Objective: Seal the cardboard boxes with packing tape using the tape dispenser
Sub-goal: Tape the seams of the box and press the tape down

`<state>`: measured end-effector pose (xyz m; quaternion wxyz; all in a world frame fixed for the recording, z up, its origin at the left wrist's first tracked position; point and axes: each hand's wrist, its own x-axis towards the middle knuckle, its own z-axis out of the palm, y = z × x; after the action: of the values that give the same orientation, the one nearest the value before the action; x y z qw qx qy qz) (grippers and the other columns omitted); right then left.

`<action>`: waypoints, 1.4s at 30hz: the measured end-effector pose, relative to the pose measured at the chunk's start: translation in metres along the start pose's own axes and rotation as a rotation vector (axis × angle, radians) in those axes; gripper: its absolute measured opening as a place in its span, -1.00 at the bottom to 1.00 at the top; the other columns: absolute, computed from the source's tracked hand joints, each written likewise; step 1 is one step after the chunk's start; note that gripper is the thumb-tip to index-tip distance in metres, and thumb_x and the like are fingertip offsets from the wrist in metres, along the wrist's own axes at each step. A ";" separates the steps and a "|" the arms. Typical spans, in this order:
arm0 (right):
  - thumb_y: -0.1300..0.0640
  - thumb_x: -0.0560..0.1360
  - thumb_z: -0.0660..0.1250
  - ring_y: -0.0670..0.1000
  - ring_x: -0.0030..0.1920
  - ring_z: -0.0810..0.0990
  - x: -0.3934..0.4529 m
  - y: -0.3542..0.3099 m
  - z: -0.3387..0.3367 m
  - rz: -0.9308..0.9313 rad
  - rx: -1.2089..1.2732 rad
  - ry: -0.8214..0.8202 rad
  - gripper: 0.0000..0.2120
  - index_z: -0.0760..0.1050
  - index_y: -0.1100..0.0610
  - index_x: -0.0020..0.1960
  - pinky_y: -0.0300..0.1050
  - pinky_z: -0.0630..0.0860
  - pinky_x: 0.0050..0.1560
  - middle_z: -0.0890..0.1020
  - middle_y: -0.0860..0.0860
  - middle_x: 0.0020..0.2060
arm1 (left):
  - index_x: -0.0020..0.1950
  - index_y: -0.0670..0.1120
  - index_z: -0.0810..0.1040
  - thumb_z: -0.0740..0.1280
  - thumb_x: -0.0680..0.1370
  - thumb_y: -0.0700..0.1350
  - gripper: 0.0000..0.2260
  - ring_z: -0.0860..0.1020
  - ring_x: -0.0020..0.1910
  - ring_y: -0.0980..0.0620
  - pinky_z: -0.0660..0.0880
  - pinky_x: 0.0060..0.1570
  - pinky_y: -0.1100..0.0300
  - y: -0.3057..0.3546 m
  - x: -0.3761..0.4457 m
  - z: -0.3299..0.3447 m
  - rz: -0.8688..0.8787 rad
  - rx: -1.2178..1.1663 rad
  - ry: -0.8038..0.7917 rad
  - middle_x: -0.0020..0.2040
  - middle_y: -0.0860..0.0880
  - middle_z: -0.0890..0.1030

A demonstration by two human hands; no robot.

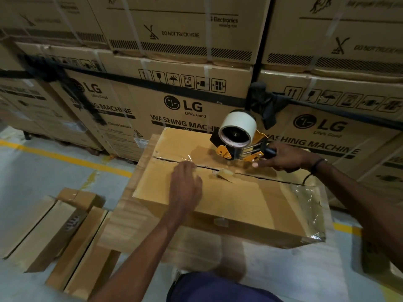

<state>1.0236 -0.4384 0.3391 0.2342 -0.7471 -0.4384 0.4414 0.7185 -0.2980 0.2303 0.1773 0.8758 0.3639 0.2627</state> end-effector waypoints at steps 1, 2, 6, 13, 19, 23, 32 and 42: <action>-0.01 0.50 0.54 -0.19 -0.56 0.40 -0.001 0.000 0.001 -0.006 -0.004 -0.016 -0.73 0.52 0.12 -0.14 -0.34 0.31 -0.55 0.52 -0.12 -0.53 | 0.29 -0.10 0.46 0.31 0.55 -0.11 -0.69 0.44 0.17 -0.04 0.47 0.18 -0.06 0.014 -0.008 0.004 0.099 -0.024 -0.035 0.23 -0.07 0.48; -0.01 0.50 0.53 -0.18 -0.56 0.40 -0.002 0.001 0.002 -0.014 -0.009 -0.033 -0.73 0.51 0.12 -0.17 -0.35 0.31 -0.54 0.52 -0.13 -0.54 | 0.32 -0.10 0.48 0.33 0.54 -0.13 -0.66 0.44 0.21 -0.05 0.47 0.22 -0.05 0.025 -0.017 0.010 0.208 -0.030 -0.073 0.27 -0.09 0.49; 0.01 0.52 0.52 -0.20 -0.56 0.44 -0.004 0.006 0.005 -0.002 -0.023 -0.063 -0.76 0.52 0.10 -0.15 -0.37 0.32 -0.54 0.54 -0.16 -0.54 | 0.53 -0.05 0.37 0.34 0.57 -0.13 -0.49 0.38 0.41 -0.07 0.36 0.40 -0.02 0.049 -0.031 0.028 0.431 0.072 -0.186 0.46 -0.07 0.42; -0.07 0.47 0.55 -0.20 -0.54 0.42 -0.006 0.005 0.003 -0.042 -0.040 -0.027 -0.70 0.50 0.08 -0.20 -0.33 0.34 -0.50 0.52 -0.14 -0.53 | 0.60 -0.11 0.29 0.16 0.64 -0.01 -0.49 0.29 0.53 -0.02 0.19 0.54 -0.04 0.051 -0.030 0.033 0.362 0.117 -0.328 0.55 -0.07 0.36; -0.07 0.46 0.56 -0.11 -0.50 0.41 -0.004 0.015 0.004 -0.058 -0.039 -0.090 -0.73 0.54 0.05 -0.21 -0.22 0.35 -0.45 0.51 -0.10 -0.50 | 0.61 -0.15 0.27 0.14 0.64 0.13 -0.40 0.22 0.58 -0.02 0.10 0.59 -0.10 0.042 -0.028 0.037 0.244 0.156 -0.350 0.60 -0.08 0.29; -0.24 0.40 0.56 -0.09 -0.38 0.52 0.002 0.035 0.012 -0.062 -0.137 -0.079 -0.64 0.62 0.04 -0.19 -0.10 0.39 -0.28 0.59 -0.08 -0.41 | 0.50 -0.16 0.46 0.21 0.67 0.03 -0.55 0.39 0.46 -0.02 0.28 0.51 0.00 0.045 -0.025 0.038 0.138 0.037 -0.254 0.48 -0.09 0.47; -0.21 0.41 0.57 -0.15 -0.40 0.52 0.006 0.046 0.024 -0.067 -0.136 -0.082 -0.70 0.67 0.02 -0.11 -0.22 0.36 -0.30 0.61 -0.17 -0.41 | -0.02 -0.08 0.73 0.46 0.56 -0.06 -0.89 0.52 0.05 0.05 0.53 0.05 0.03 0.037 0.002 0.040 -0.130 -0.098 -0.082 0.00 0.01 0.67; -0.09 0.45 0.58 -0.21 -0.31 0.58 0.011 0.047 0.032 -0.056 -0.126 -0.074 -0.84 0.62 -0.10 -0.10 -0.29 0.44 -0.22 0.65 -0.25 -0.33 | 0.69 -0.09 0.05 0.10 0.71 0.09 -0.41 -0.06 0.67 -0.09 -0.02 0.61 -0.13 0.010 0.010 0.048 0.069 0.112 -0.364 0.70 -0.06 0.00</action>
<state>1.0192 -0.4540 0.2833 0.1825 -0.7309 -0.4946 0.4334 0.7582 -0.3029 0.1998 0.1820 0.9293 0.3099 0.0850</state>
